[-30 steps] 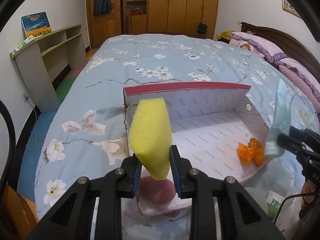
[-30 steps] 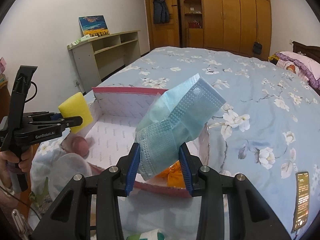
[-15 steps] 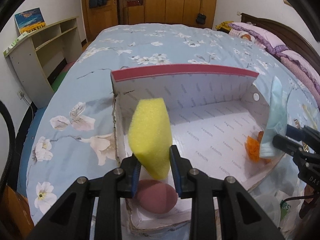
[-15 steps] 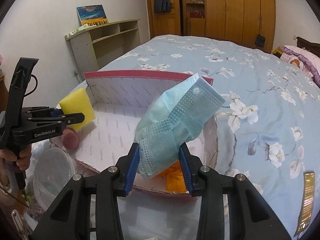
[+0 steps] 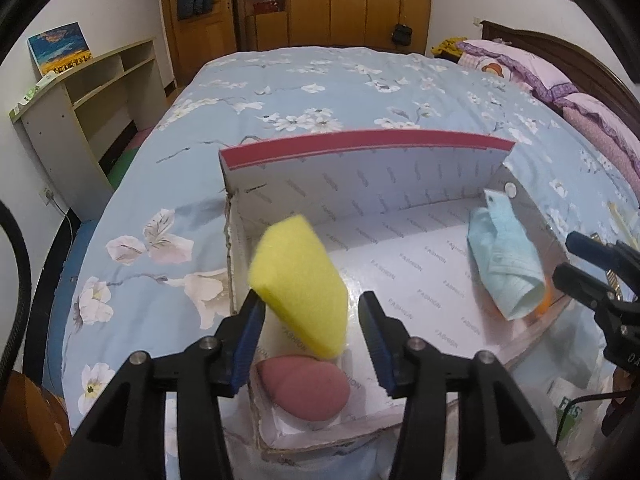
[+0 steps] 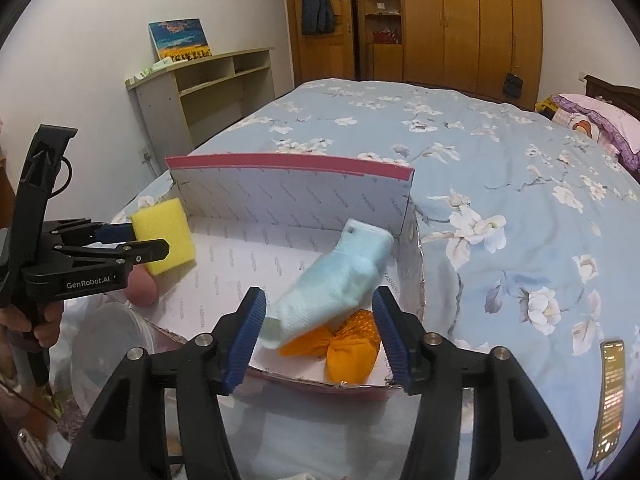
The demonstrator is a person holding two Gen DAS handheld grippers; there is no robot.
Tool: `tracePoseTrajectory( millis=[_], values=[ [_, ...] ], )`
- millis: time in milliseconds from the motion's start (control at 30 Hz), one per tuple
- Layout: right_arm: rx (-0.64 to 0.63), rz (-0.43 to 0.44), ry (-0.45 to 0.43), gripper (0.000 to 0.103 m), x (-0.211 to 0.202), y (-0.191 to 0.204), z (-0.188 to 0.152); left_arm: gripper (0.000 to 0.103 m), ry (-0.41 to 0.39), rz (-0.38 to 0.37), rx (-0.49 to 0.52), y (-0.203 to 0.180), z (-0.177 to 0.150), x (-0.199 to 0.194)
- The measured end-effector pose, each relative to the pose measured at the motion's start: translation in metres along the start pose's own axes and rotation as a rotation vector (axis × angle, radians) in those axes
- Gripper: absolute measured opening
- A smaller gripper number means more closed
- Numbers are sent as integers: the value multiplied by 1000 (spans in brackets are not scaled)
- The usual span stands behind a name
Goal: Organize soft objects
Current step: 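Open the left tool releasing the yellow sponge into the box while the right tool releases the mask, then withdraw both open tools from the box toward the pile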
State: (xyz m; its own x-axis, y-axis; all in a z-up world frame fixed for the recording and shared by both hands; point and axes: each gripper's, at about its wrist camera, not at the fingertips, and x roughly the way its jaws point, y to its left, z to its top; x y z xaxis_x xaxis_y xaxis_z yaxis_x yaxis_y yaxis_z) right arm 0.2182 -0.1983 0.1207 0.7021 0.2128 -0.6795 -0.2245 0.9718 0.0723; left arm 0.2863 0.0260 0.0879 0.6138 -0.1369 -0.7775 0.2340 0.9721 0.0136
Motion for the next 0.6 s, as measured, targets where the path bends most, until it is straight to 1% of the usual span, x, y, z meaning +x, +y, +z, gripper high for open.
tracePoseTrajectory(
  millis=[300,600],
  values=[
    [-8,14,-27,57,-18,8,-2,51,-23,10,1,-1,-1,-23],
    [-6,42,-49,57,-40,17,-7,51,-34,9,11,-5,-10,-49]
  ],
)
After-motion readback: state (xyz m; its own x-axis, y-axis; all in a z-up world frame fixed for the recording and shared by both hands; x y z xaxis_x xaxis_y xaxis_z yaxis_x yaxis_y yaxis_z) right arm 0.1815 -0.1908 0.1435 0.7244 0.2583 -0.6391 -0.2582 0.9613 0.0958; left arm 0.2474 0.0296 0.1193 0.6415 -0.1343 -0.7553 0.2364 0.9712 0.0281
